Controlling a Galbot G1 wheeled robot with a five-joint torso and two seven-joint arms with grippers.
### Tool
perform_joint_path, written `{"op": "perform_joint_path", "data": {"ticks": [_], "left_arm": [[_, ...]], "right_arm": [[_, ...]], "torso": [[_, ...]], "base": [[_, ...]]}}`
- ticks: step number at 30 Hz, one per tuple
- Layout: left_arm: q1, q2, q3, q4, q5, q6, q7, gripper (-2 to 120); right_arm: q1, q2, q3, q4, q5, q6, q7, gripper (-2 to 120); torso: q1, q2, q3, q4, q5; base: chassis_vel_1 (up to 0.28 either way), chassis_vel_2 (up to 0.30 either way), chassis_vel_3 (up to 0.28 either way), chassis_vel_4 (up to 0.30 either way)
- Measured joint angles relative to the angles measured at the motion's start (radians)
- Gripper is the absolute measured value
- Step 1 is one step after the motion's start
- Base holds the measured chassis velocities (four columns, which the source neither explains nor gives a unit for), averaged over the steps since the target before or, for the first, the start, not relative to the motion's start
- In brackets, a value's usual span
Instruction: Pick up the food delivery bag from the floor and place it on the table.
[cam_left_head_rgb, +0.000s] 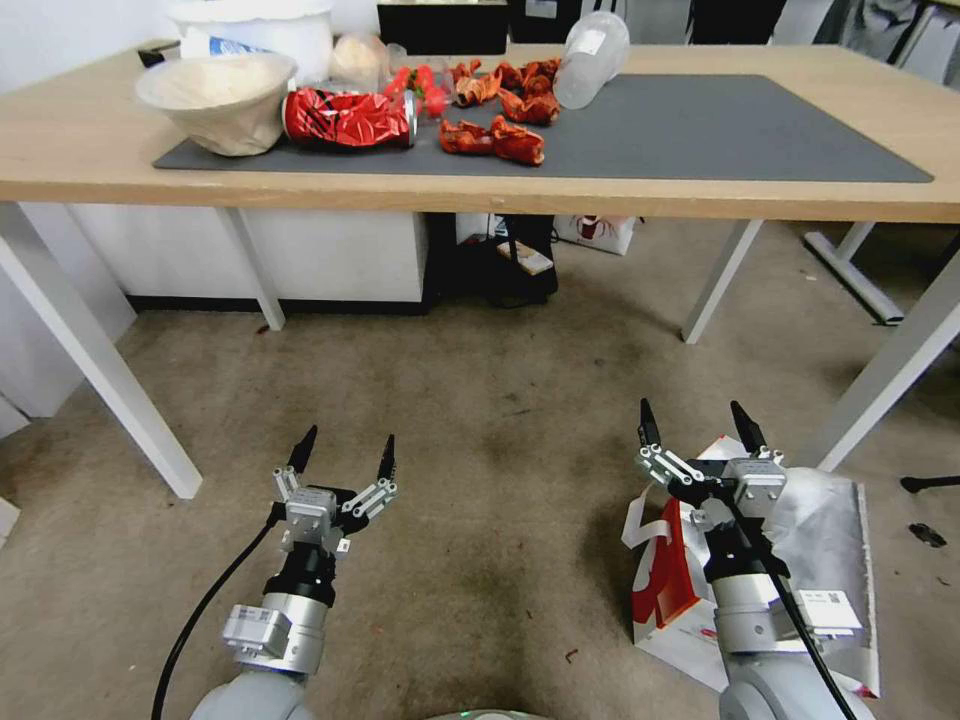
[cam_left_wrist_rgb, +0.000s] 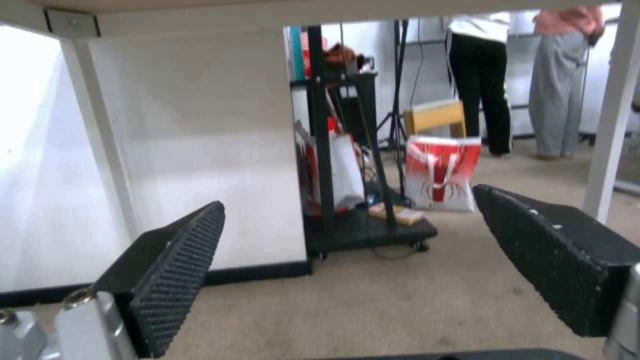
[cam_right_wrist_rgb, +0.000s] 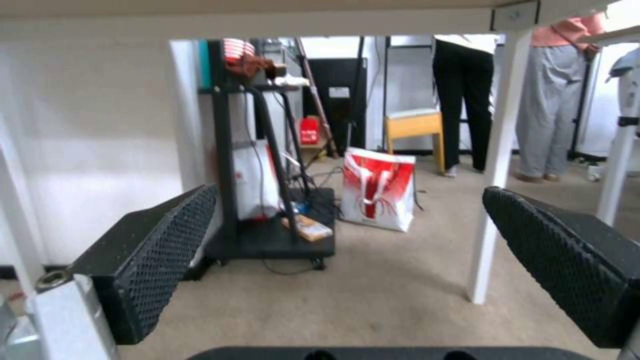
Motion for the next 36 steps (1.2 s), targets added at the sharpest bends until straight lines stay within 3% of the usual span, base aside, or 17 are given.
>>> {"op": "perform_joint_path", "data": {"ticks": [9,26,36], "left_arm": [[-0.010,0.004,0.006,0.019,-0.001,-0.028,0.004,96],[-0.025,0.029,-0.003,0.023,-0.062,0.032,-0.008,96],[-0.023,0.032,0.011,0.040,-0.049,0.036,-0.005,95]], "right_arm": [[0.009,-0.026,0.081,-0.055,0.037,-0.012,-0.004,100],[0.006,-0.090,0.325,-0.237,0.121,-0.035,-0.001,100],[0.024,-0.132,0.394,-0.336,0.144,-0.019,0.004,100]], "torso": [[0.001,0.002,0.000,0.0000,0.0001],[0.001,0.004,0.000,-0.0001,0.0001],[0.001,0.005,0.000,0.0000,0.0002]], "base": [[0.000,0.000,0.000,0.000],[0.000,0.000,0.000,0.000],[0.000,0.000,0.000,0.000]]}}
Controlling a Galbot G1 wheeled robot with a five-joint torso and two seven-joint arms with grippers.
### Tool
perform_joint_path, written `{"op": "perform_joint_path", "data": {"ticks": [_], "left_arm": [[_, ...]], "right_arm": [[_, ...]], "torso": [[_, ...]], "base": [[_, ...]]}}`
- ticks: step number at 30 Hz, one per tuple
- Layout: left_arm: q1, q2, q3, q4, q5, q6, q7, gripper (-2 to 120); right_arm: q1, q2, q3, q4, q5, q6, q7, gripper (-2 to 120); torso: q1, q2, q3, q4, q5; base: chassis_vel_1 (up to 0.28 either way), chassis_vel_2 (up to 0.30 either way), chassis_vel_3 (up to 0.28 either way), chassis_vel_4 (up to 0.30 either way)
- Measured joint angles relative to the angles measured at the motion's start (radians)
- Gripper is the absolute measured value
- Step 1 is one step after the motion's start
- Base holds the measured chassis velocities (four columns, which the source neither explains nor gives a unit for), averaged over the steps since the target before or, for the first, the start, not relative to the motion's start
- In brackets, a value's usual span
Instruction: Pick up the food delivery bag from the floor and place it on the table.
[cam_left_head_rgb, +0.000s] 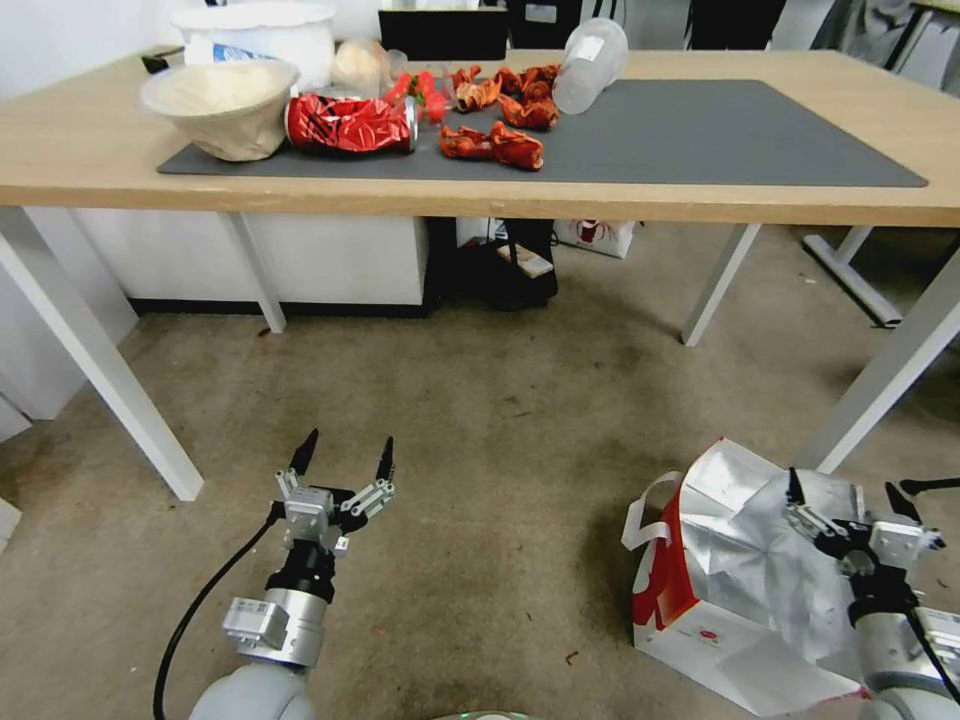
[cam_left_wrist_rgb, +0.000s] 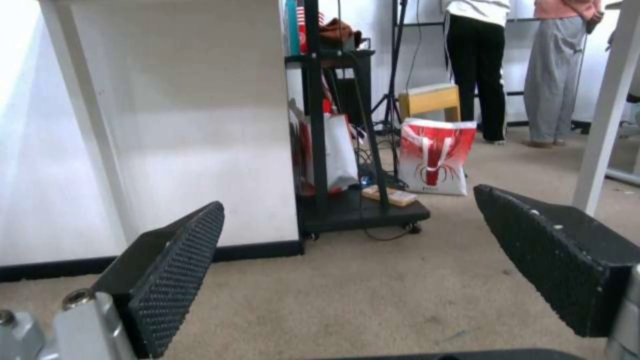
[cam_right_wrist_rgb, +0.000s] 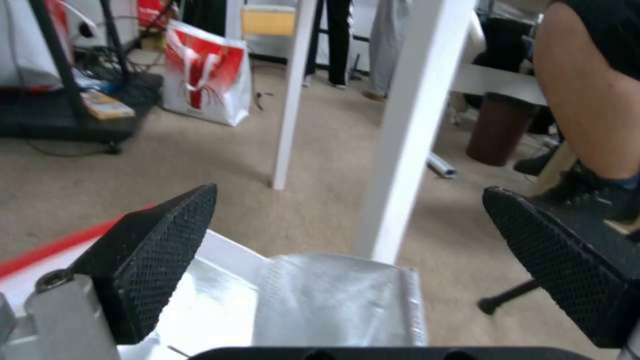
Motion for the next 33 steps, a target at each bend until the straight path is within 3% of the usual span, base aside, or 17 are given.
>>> {"op": "perform_joint_path", "data": {"ticks": [23,33], "left_arm": [[-0.007,0.002,0.008,0.020,0.013,0.000,-0.004,95],[0.004,-0.005,0.013,0.016,0.023,-0.004,-0.005,95]], "right_arm": [[0.107,-0.069,0.022,-0.208,0.009,0.013,-0.009,100],[0.181,-0.095,-0.001,-0.291,0.006,-0.025,0.001,100]], "torso": [[0.000,0.001,0.000,0.0001,-0.0001],[0.000,0.001,0.000,0.0001,-0.0002]], "base": [[0.000,0.000,0.000,0.000],[0.000,0.000,0.000,0.000]]}}
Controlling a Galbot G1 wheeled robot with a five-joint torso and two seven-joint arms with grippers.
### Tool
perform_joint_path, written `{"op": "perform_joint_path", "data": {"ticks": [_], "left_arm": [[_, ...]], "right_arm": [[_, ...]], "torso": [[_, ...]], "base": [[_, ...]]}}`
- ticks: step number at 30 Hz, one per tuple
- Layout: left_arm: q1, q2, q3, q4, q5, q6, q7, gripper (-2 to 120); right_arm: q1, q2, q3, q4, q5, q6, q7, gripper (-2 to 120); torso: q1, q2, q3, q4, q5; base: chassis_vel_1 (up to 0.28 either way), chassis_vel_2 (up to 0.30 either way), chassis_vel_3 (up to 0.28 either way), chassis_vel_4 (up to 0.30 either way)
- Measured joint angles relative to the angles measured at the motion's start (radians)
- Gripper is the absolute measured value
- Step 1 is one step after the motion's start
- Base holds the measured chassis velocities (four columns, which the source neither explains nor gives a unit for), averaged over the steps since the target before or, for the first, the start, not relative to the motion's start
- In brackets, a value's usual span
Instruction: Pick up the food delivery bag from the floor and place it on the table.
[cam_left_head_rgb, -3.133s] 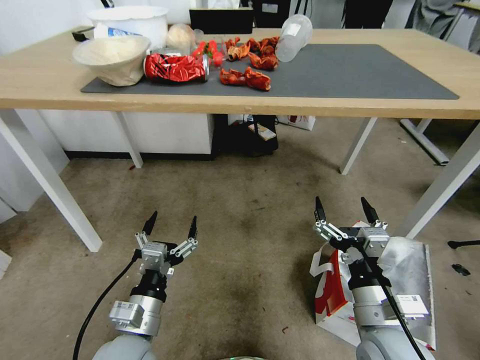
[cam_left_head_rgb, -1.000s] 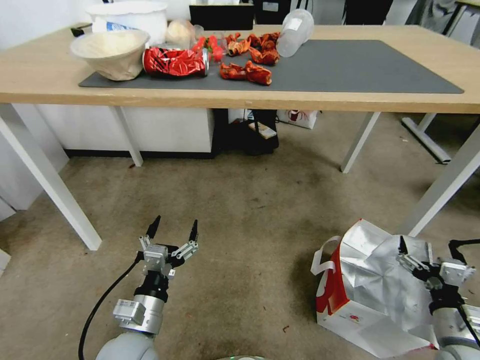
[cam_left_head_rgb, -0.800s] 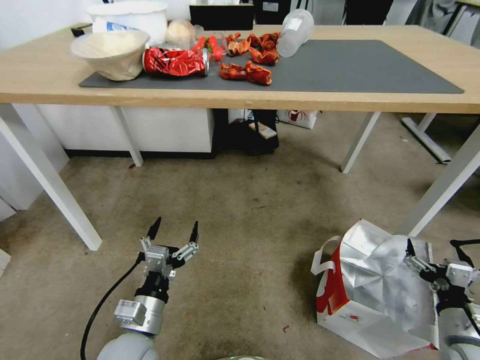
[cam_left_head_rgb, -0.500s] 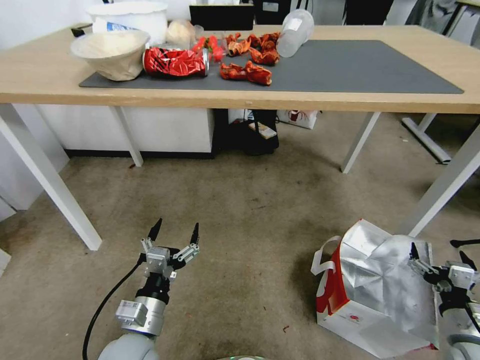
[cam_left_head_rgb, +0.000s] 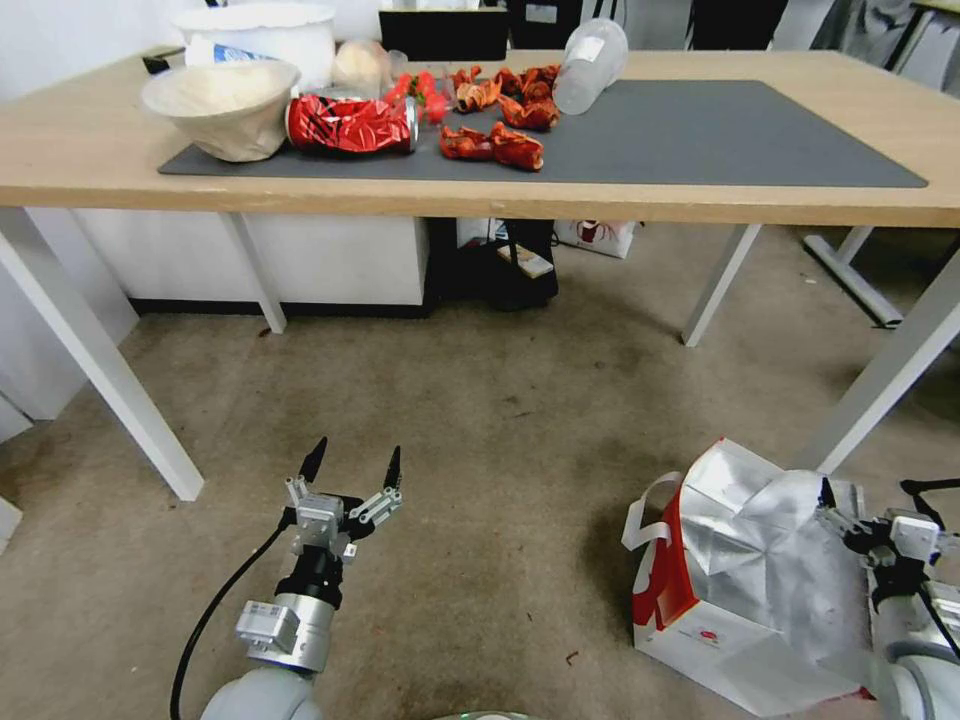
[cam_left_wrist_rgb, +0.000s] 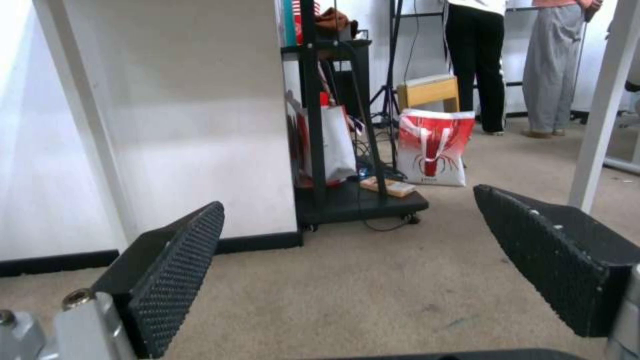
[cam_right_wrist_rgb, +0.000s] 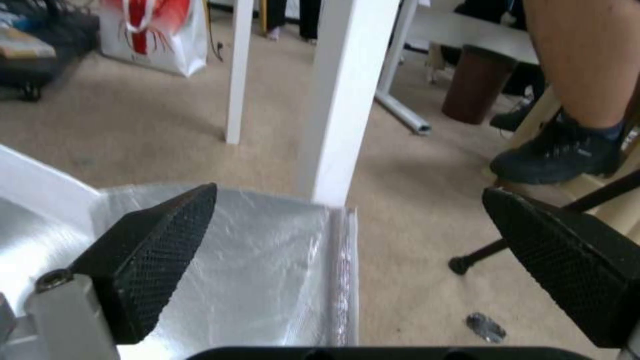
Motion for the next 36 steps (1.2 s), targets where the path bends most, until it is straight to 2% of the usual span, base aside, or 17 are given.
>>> {"op": "perform_joint_path", "data": {"ticks": [8,11,14,18,22,24,26,31,34,36], "left_arm": [[0.006,-0.004,-0.004,-0.008,0.004,-0.004,-0.002,95],[0.009,-0.005,-0.004,-0.010,0.007,-0.005,-0.003,95],[0.009,-0.005,-0.005,-0.013,0.008,-0.006,-0.003,95],[0.009,-0.006,-0.005,-0.014,0.009,-0.006,-0.003,95],[0.008,-0.006,-0.005,-0.015,0.009,-0.006,-0.006,95],[0.007,-0.006,-0.005,-0.015,0.009,-0.006,-0.006,95],[0.006,-0.005,-0.006,-0.016,0.008,-0.006,-0.007,95],[0.005,-0.005,-0.006,-0.017,0.008,-0.006,-0.007,95],[0.003,-0.005,-0.006,-0.017,0.007,-0.006,-0.007,95],[0.003,-0.004,-0.005,-0.017,0.007,-0.006,-0.007,95]], "right_arm": [[0.017,-0.005,-0.013,-0.051,-0.012,-0.018,0.004,99],[0.022,-0.006,-0.016,-0.065,-0.013,-0.019,0.004,95],[0.020,-0.008,-0.021,-0.067,-0.008,-0.033,0.002,80],[0.017,-0.007,-0.025,-0.066,-0.005,-0.041,0.000,71],[0.014,-0.002,-0.032,-0.064,0.002,-0.053,-0.001,51],[0.013,-0.001,-0.033,-0.063,0.003,-0.053,-0.001,47],[0.012,0.001,-0.034,-0.061,0.003,-0.053,-0.001,36],[0.010,0.001,-0.034,-0.060,0.003,-0.053,0.000,24],[0.008,0.002,-0.034,-0.060,0.003,-0.051,0.000,11],[0.007,0.002,-0.034,-0.060,0.003,-0.050,0.000,10]], "torso": [[0.000,0.000,0.000,-0.0001,0.0001],[0.000,0.000,0.000,-0.0001,0.0000],[0.000,0.000,0.000,-0.0001,0.0000],[0.000,0.000,0.000,-0.0001,-0.0001],[0.000,0.000,0.000,-0.0001,-0.0001],[0.000,0.000,0.000,-0.0001,0.0000],[0.000,0.000,0.000,-0.0001,-0.0001],[0.000,0.000,0.000,-0.0001,-0.0001],[0.000,0.000,0.000,-0.0001,-0.0001],[0.000,0.000,0.000,-0.0001,-0.0001]], "base": [[0.000,0.000,0.000,0.000],[0.000,0.000,0.000,0.000],[0.000,0.000,0.000,0.000],[0.000,0.000,0.000,0.000],[0.000,0.000,0.000,0.000],[0.000,0.000,0.000,0.000],[0.000,0.000,0.000,0.000],[0.000,0.000,0.000,0.000],[0.000,0.000,0.000,0.000],[0.000,0.000,0.000,0.000]]}}
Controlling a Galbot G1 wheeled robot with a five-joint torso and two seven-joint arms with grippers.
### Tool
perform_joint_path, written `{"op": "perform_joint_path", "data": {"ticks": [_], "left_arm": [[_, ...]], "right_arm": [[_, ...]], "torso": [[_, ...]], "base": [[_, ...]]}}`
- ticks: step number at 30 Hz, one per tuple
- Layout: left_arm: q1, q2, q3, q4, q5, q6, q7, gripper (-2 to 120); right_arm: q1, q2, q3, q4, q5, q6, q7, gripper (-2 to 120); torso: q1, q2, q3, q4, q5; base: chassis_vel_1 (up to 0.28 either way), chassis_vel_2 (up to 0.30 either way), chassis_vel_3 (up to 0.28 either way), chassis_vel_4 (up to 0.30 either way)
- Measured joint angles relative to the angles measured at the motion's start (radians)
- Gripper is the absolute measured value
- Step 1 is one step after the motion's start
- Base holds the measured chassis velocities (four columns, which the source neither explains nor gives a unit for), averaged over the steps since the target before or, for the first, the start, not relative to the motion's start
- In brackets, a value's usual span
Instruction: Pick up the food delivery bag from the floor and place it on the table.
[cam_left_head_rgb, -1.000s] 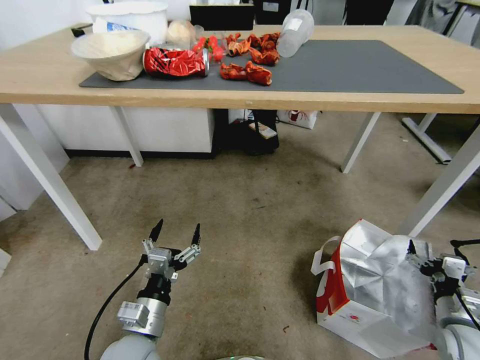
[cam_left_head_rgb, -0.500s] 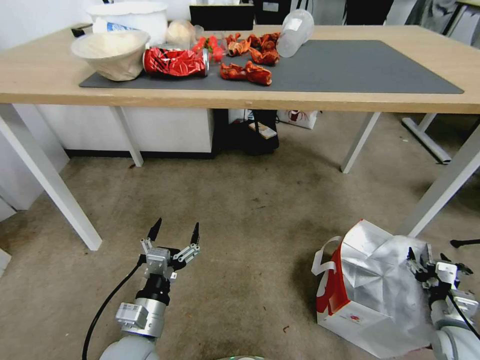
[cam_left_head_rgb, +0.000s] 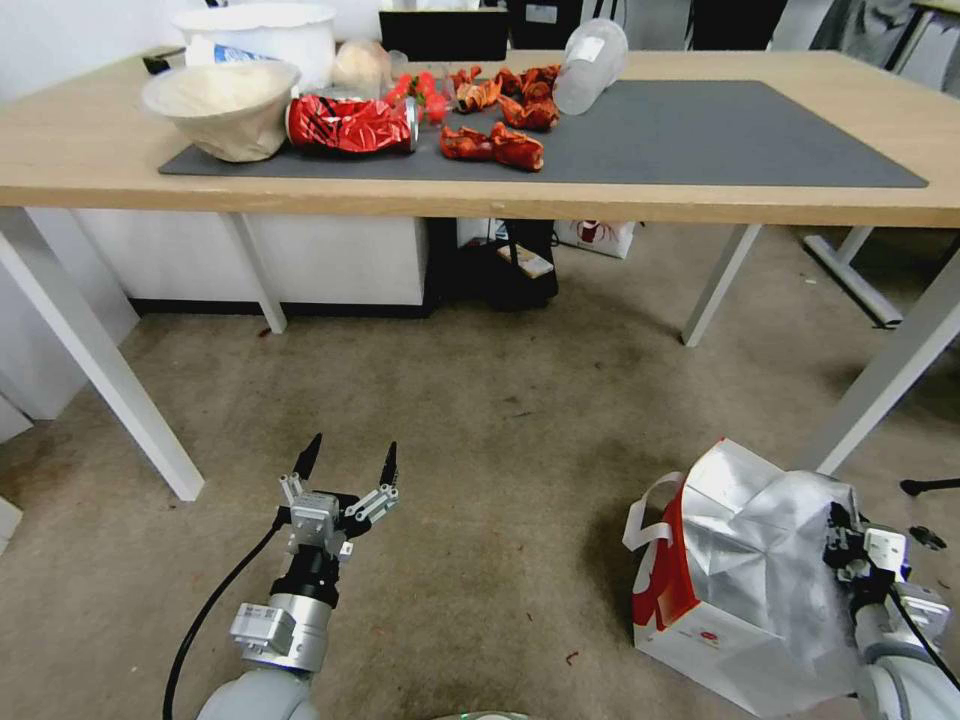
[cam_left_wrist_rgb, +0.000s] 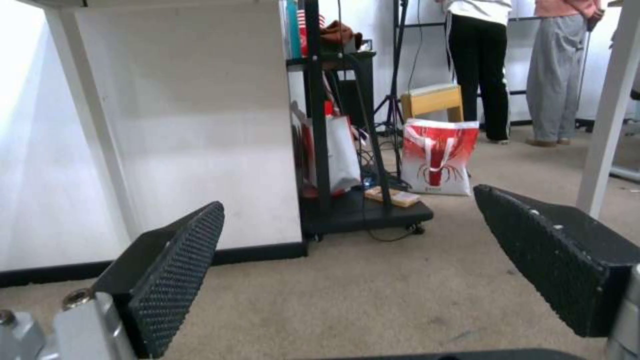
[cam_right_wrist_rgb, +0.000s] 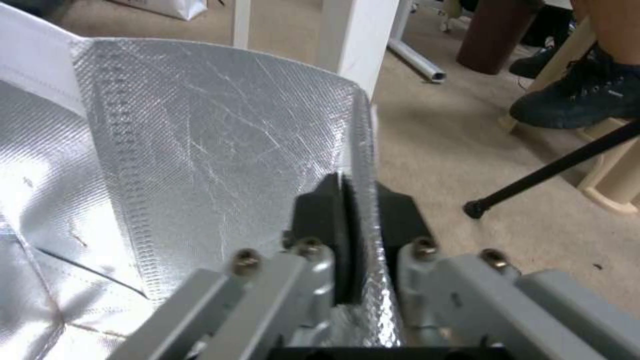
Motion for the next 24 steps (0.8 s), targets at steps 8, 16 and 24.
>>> {"op": "perform_joint_path", "data": {"ticks": [8,16,24], "left_arm": [[-0.002,0.002,0.001,0.000,-0.007,0.000,0.000,95],[-0.004,0.003,0.002,-0.002,-0.014,0.003,0.003,95],[-0.008,0.018,-0.008,-0.002,-0.010,0.006,0.002,95]], "right_arm": [[-0.001,0.003,0.000,0.000,0.003,0.007,0.000,0],[-0.033,0.004,-0.008,0.079,0.056,0.005,-0.006,0],[-0.114,-0.059,-0.028,0.255,0.118,0.003,-0.071,0]], "torso": [[0.000,0.000,0.000,0.0000,0.0001],[0.000,0.000,0.000,0.0000,0.0001],[0.000,0.000,0.000,-0.0002,0.0000]], "base": [[0.000,0.000,0.000,0.000],[0.000,0.000,0.000,0.000],[0.000,0.000,0.000,0.000]]}}
